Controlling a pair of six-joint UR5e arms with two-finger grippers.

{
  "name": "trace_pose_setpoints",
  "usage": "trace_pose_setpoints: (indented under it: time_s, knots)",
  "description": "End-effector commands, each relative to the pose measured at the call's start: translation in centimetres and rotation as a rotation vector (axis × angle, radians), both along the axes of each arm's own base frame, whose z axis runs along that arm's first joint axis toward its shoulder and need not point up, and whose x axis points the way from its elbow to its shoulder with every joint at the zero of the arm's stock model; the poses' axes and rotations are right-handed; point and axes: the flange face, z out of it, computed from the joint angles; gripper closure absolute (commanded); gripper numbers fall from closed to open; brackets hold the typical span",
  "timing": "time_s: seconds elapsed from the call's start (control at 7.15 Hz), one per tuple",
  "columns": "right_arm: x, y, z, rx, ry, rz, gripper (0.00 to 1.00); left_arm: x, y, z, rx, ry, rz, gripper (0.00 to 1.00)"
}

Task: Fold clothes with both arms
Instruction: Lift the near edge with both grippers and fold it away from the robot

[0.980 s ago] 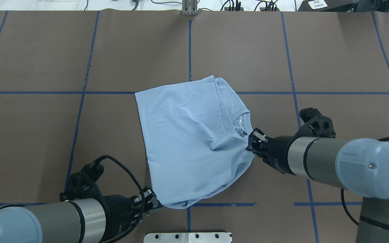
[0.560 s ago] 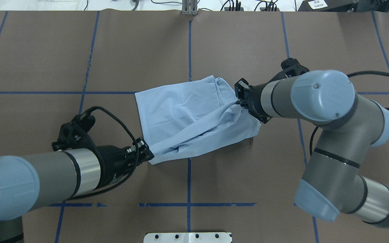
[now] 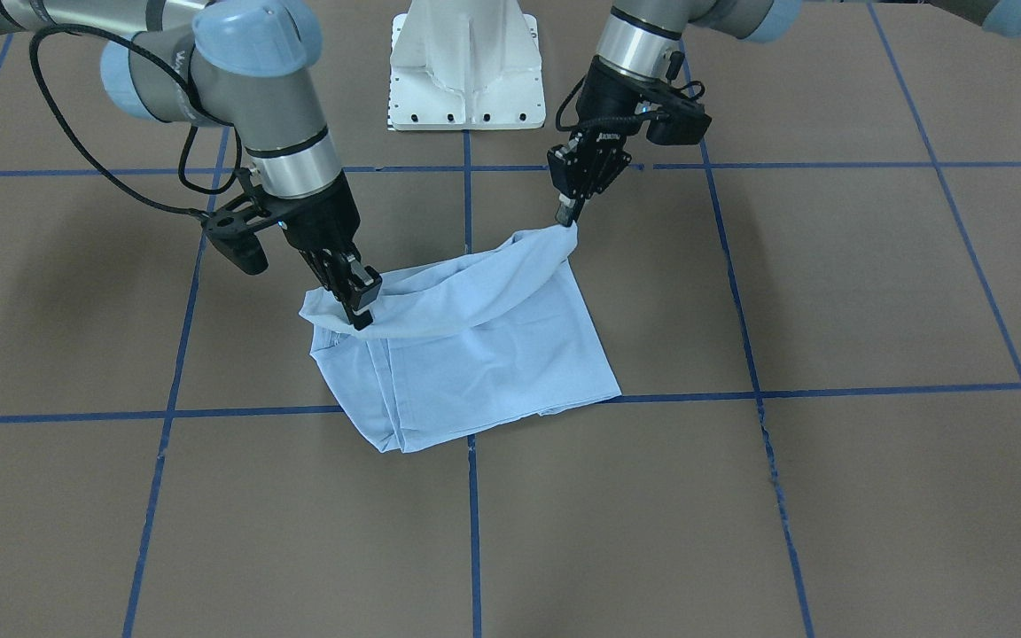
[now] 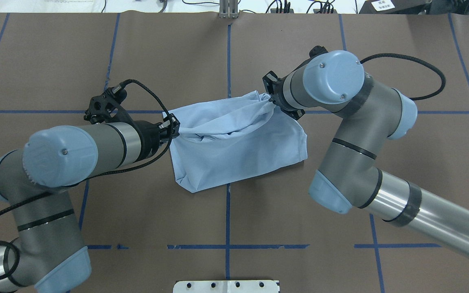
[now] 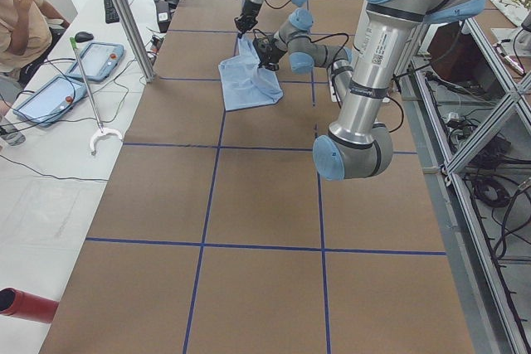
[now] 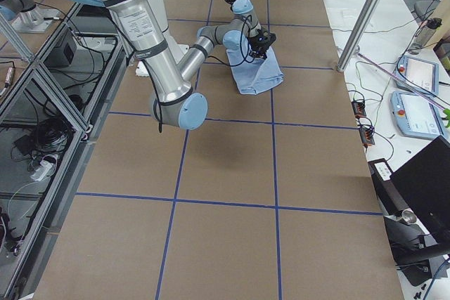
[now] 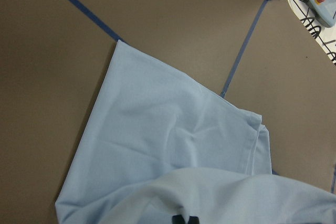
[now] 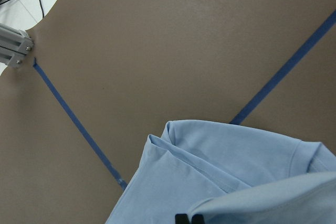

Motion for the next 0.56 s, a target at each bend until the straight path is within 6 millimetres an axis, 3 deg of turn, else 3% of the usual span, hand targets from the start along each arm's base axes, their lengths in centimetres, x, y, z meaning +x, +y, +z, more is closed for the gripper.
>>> trace_pose_setpoints:
  time_s: [0.0, 0.28, 0.42]
  knots:
    - [-1.4, -2.1, -0.1, 0.008, -0.016, 0.01, 1.0, -0.8, -3.5, 1.0, 0.047, -0.024, 0.002, 1.0]
    - [-0.9, -3.7, -0.7, -0.003, -0.022, 0.01, 1.0, -2.0, -5.1, 1.3, 0.091, -0.07, 0.026, 1.0]
    - [-2.3, -5.3, -1.8, -0.011, -0.014, 0.015, 1.0, -2.4, -6.4, 2.2, 0.111, -0.107, 0.023, 1.0]
